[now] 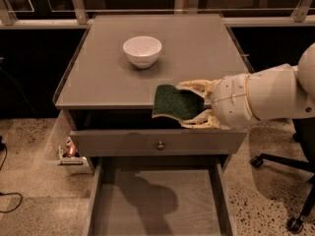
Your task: Pick sponge from middle drawer and place on counter
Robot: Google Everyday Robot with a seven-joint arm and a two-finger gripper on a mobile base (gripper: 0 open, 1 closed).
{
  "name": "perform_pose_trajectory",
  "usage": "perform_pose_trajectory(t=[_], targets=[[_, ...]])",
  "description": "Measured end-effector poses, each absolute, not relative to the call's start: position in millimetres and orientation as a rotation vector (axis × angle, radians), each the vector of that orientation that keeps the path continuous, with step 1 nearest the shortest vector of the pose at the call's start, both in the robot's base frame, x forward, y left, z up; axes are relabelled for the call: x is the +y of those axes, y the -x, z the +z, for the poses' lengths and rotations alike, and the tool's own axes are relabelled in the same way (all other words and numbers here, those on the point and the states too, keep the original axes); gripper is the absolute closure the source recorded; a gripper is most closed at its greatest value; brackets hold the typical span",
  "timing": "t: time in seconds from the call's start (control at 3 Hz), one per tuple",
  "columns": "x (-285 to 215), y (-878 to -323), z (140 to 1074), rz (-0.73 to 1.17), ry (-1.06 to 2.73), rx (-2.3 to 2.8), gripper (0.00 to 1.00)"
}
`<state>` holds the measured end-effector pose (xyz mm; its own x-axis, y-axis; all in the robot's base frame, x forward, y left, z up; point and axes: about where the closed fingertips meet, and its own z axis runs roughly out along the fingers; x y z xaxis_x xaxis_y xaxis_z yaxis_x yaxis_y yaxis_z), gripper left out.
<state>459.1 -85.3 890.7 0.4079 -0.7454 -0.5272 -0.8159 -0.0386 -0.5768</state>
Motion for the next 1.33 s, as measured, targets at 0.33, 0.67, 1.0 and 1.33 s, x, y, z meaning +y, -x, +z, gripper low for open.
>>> perform_pose_trajectory(t=[0.33, 0.67, 1.0, 1.33], targets=[[-85, -459, 891, 0.102, 1.794, 1.353, 1.0], [-94, -477, 902, 0.047, 1.767, 1.349, 1.0], [-113, -516, 920, 0.026, 1.723, 1.355, 1.0], [-130, -565, 944, 0.032, 1.675, 1.359, 1.0]])
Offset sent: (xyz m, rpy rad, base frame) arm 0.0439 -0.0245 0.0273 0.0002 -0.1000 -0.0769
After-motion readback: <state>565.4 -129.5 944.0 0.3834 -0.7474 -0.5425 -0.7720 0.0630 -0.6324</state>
